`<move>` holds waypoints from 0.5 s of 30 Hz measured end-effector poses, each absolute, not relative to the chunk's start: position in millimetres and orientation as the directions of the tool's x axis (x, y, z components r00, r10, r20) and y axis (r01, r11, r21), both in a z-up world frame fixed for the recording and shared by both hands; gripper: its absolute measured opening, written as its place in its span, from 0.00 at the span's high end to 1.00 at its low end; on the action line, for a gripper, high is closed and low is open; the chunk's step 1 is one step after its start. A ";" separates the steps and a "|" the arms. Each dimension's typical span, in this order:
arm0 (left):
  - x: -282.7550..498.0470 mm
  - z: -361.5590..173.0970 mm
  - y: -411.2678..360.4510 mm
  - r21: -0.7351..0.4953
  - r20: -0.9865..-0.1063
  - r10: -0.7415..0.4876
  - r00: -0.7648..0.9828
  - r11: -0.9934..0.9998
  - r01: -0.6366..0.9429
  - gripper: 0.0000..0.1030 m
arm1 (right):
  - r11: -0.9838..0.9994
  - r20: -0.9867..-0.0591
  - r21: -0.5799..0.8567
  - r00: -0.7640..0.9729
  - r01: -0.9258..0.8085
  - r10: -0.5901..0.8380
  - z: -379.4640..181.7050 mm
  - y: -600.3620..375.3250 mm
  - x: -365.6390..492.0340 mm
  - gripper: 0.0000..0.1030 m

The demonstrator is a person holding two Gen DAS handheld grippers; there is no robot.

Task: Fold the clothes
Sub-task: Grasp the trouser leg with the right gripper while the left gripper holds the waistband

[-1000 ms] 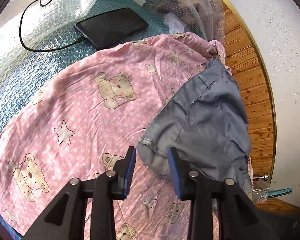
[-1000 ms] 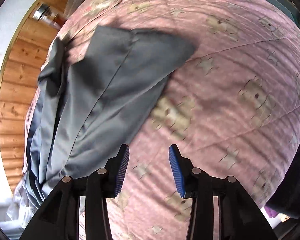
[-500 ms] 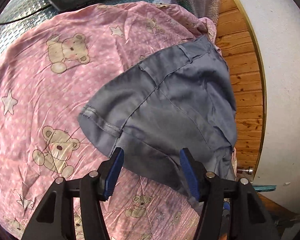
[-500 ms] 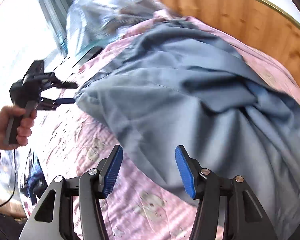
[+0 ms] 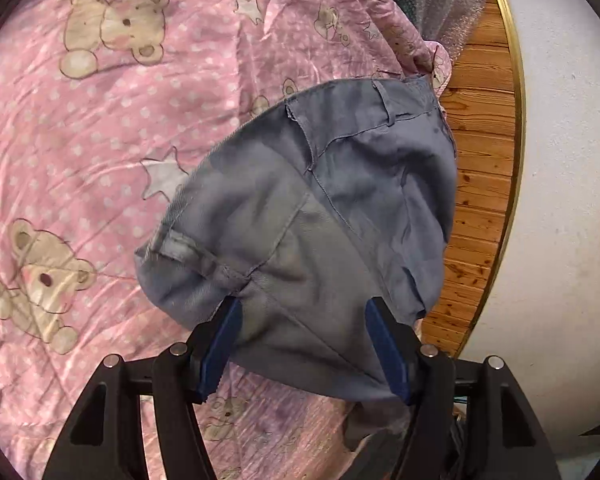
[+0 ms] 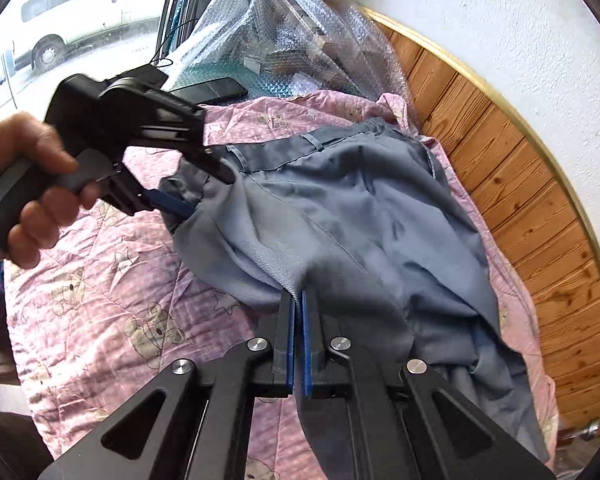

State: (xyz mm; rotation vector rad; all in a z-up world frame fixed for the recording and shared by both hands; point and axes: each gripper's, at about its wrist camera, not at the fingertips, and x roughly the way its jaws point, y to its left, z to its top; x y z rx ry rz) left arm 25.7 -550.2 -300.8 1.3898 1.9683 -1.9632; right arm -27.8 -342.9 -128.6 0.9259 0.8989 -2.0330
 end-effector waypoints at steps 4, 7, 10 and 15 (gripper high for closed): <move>-28.7 -298.2 -539.3 -0.876 -0.458 0.595 -0.660 -0.175 0.450 0.42 | -0.566 -0.781 -0.290 -0.533 0.772 -0.327 -113.4 -346.1 -20.4 0.99; -43.2 -246.0 -548.0 -0.966 -0.257 0.601 -0.757 -0.159 0.201 0.64 | -0.592 -0.764 -0.291 -0.555 0.752 -0.329 -114.5 -353.0 -6.3 0.99; -10.2 -216.5 -564.7 -0.931 -0.345 0.559 -0.754 -0.306 0.199 0.63 | -0.586 -0.795 -0.284 -0.528 0.759 -0.298 -151.2 -363.7 -0.9 0.98; 40.0 -240.0 -567.9 -0.780 -0.626 0.496 -0.602 -0.408 0.475 0.38 | -0.558 -0.811 -0.328 -0.531 0.762 -0.247 -191.2 -370.8 9.7 0.98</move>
